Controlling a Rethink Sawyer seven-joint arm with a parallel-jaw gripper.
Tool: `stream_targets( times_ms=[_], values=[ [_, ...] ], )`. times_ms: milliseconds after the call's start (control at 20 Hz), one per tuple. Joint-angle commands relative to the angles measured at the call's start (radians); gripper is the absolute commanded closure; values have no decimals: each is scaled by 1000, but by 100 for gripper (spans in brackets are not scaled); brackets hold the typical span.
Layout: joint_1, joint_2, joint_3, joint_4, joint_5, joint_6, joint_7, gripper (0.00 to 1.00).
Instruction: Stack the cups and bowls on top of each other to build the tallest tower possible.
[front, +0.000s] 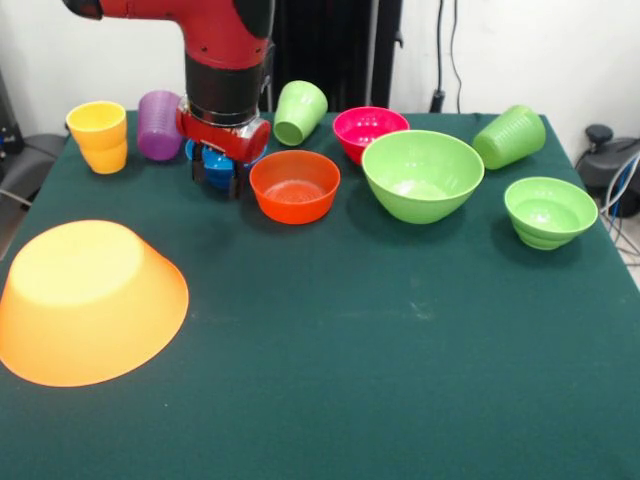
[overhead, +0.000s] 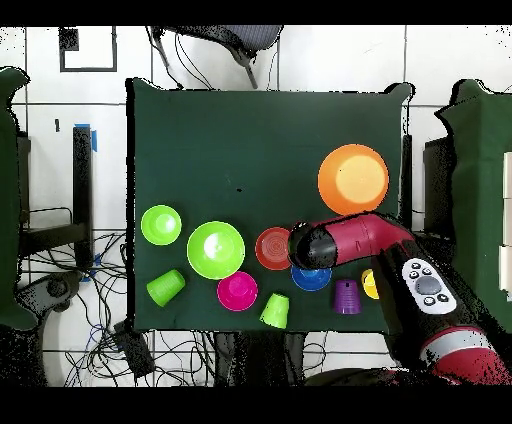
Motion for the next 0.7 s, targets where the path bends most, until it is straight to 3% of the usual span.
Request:
stream_targets(
  times_ms=[50,700],
  values=[
    [75,21,-22,-74,-34,300,-315,0],
    [48,20,6,-52,-59,275,-297,0]
  ],
)
